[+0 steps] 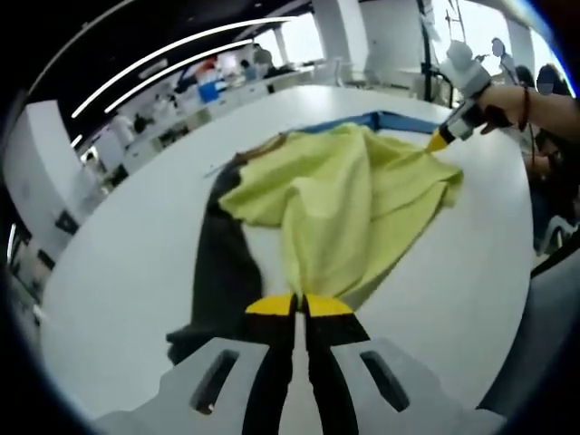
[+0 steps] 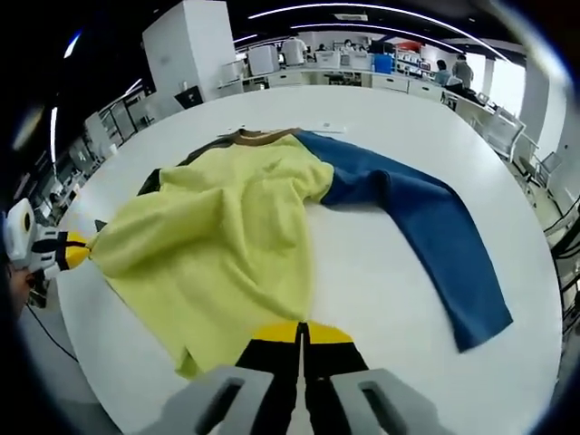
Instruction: Fold the garment on the visible template until the final outline fits inside the template.
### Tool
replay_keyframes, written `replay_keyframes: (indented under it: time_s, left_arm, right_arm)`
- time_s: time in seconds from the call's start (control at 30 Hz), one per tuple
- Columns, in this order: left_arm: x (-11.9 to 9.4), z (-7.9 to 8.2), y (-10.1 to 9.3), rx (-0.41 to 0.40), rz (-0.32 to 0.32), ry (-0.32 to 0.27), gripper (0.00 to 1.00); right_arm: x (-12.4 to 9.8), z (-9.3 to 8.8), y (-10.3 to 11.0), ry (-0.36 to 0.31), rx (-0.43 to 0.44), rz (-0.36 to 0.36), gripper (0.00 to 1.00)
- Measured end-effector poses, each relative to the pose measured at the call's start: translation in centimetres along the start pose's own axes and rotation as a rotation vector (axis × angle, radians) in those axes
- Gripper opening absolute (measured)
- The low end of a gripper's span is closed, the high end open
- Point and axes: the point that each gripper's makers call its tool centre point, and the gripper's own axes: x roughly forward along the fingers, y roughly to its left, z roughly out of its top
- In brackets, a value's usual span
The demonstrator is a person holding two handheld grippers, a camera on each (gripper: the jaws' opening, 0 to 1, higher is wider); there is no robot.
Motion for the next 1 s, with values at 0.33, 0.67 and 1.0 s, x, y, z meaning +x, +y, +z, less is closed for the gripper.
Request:
replay_keyframes:
  time_s: [0.33, 0.67, 1.0]
  left_arm:
    - [-0.1, 0.4, 0.1, 0.003, 0.002, -0.007, 0.00]
    - [-0.2, 0.5, 0.1, -0.016, 0.003, -0.012, 0.00]
    - [-0.3, 0.4, -0.1, -0.046, -0.004, -0.017, 0.00]
  right_arm:
    - [-1.4, 0.3, 0.9, -0.031, 0.005, 0.005, 0.15]
    - [-2.9, -1.6, 2.8, -0.006, -0.026, 0.023, 0.16]
    - [-3.5, -2.7, 3.6, 0.018, -0.022, 0.017, 0.16]
